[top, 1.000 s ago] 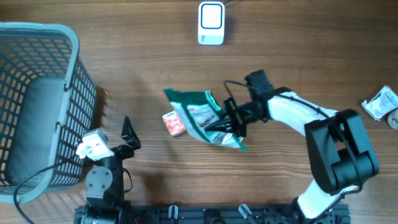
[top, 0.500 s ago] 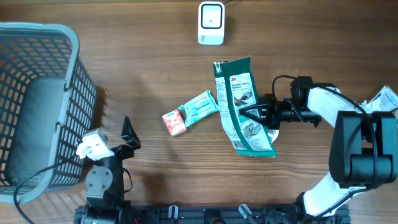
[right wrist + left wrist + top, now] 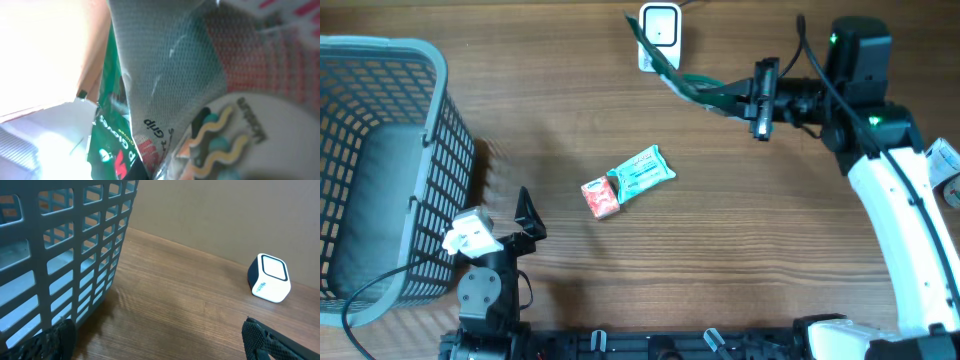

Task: Scan the item barcode
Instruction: 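Lift the 3M pack with the right gripper and hold it at the scanner, then carry the 3M pack right and drop it at the table's right edge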

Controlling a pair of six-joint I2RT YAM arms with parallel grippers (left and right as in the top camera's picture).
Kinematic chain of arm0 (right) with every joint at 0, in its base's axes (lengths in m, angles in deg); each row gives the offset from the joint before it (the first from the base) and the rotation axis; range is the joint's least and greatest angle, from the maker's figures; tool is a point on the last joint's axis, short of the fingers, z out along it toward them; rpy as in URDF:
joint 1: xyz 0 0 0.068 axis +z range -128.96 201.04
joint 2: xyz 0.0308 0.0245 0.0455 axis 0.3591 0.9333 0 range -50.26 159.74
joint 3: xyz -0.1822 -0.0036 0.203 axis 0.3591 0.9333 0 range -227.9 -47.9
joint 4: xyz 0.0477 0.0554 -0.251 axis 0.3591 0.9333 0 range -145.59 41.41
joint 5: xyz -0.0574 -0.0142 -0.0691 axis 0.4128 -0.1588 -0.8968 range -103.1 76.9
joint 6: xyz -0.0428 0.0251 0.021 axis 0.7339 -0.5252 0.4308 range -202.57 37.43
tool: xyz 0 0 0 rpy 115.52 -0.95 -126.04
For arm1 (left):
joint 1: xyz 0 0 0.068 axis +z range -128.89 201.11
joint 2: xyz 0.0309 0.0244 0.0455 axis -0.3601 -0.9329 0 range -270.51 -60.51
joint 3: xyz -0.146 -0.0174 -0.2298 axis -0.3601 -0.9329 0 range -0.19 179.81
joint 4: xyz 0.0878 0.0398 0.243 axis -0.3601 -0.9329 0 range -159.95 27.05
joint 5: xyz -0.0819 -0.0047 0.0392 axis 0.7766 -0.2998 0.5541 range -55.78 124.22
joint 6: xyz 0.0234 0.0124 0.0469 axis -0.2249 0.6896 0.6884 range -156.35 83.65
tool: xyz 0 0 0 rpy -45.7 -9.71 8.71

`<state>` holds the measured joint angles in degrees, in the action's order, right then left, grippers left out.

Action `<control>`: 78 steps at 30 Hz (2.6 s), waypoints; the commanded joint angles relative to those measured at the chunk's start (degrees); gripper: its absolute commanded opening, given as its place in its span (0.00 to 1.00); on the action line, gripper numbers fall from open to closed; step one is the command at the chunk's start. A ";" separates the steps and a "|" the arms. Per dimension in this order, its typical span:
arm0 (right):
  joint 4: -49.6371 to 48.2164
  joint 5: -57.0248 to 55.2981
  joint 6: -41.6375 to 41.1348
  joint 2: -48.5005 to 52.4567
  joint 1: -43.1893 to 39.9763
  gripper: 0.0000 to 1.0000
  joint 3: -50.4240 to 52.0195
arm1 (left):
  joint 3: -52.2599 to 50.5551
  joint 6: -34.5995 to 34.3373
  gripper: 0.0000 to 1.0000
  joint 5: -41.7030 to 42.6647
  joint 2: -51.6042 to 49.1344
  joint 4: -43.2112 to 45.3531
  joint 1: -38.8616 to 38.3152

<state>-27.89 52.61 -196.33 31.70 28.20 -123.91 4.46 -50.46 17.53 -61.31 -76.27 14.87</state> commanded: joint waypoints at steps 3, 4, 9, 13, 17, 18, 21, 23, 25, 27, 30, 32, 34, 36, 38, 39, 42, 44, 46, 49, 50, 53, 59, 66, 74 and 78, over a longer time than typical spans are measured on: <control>-7.19 -21.27 1.66 5.16 6.69 0.05 0.04 | -0.26 -0.28 1.00 -0.74 0.42 0.11 0.37; -13.84 -21.84 1.86 7.61 7.69 0.05 0.07 | -0.26 -0.28 1.00 -0.74 0.42 0.11 0.37; -35.78 -31.85 4.98 20.04 9.55 0.05 0.04 | -0.26 -0.28 1.00 -0.74 0.42 0.11 0.37; -46.29 -37.99 7.98 28.76 10.73 0.05 -0.79 | -0.26 -0.28 1.00 -0.74 0.42 0.13 0.37; -46.66 -39.95 14.84 39.58 14.10 0.05 -10.88 | -0.26 -0.28 1.00 -0.74 0.42 0.11 0.37; -45.53 -41.40 17.29 41.68 14.97 0.05 -13.94 | -0.26 -0.28 1.00 -0.74 0.42 0.11 0.37; -36.57 -46.80 22.45 45.94 16.24 0.05 -21.53 | -0.26 -0.28 1.00 -0.74 0.42 0.11 0.37; -34.16 -51.06 22.71 46.12 16.65 0.05 -21.86 | -0.26 -0.28 1.00 -0.76 0.44 0.13 0.37; -34.07 -52.24 24.55 46.12 16.79 0.05 -21.88 | -0.26 -0.28 1.00 -0.74 0.42 0.13 0.37; -34.07 -51.74 25.24 46.12 16.90 0.05 -21.88 | -0.26 -0.28 1.00 -0.74 0.42 0.13 0.37; -34.75 -47.76 26.53 46.99 16.90 0.05 -21.88 | -0.26 -0.28 1.00 -0.74 0.42 0.13 0.37; -34.49 -46.38 25.81 48.89 16.90 0.05 -21.88 | -0.26 -0.28 1.00 -0.74 0.42 0.13 0.37; -36.44 -43.43 25.38 50.82 16.90 0.05 -21.88 | -0.26 -0.28 1.00 -0.74 0.44 0.13 0.37; -40.28 -41.33 29.94 51.06 16.90 0.05 -21.88 | -0.26 -0.28 1.00 -0.74 0.42 0.13 0.37; -42.01 -39.39 31.82 51.06 16.87 0.05 -21.88 | -0.26 -0.28 1.00 -0.74 0.42 0.13 0.37; -42.01 -38.75 33.11 51.06 16.87 0.05 -21.88 | -0.26 -0.28 1.00 -0.74 0.44 0.13 0.37; -39.78 -33.14 39.10 50.75 16.76 0.05 -21.88 | -0.26 -0.28 1.00 -0.74 0.42 0.11 0.37; -32.35 -32.85 41.92 48.81 16.24 0.05 -21.88 | -0.26 -0.28 1.00 -0.74 0.42 0.11 0.37; -26.38 -33.51 45.18 45.79 15.54 0.05 -21.88 | -0.26 -0.28 1.00 -0.74 0.42 0.13 0.37; -16.90 -34.56 49.81 39.15 14.08 0.05 -21.88 | -0.26 -0.28 1.00 -0.74 0.44 0.13 0.37; -11.67 -37.53 52.94 35.19 13.40 0.05 -21.88 | -0.26 -0.28 1.00 -0.74 0.42 0.11 0.37; 2.12 -39.89 55.41 26.53 9.18 0.04 -21.88 | -0.26 -0.28 1.00 -0.74 0.42 0.13 0.37; 33.14 -61.05 60.06 22.21 -15.78 0.04 -20.04 | -0.26 -0.28 1.00 -0.74 0.42 0.13 0.37; 20.79 -62.73 79.78 28.09 -37.20 0.05 -13.44 | -0.26 -0.28 1.00 -0.74 0.42 0.13 0.37; 28.33 -46.18 84.52 22.77 -33.29 1.00 -17.94 | -0.26 -0.28 1.00 -0.74 0.42 0.13 0.37; 38.64 -23.37 112.67 22.10 -21.51 1.00 -16.44 | -0.26 -0.28 1.00 -0.74 0.44 0.11 0.37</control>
<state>6.54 12.81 -102.49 55.10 -0.26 -140.65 4.46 -50.46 17.53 -61.31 -76.27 14.87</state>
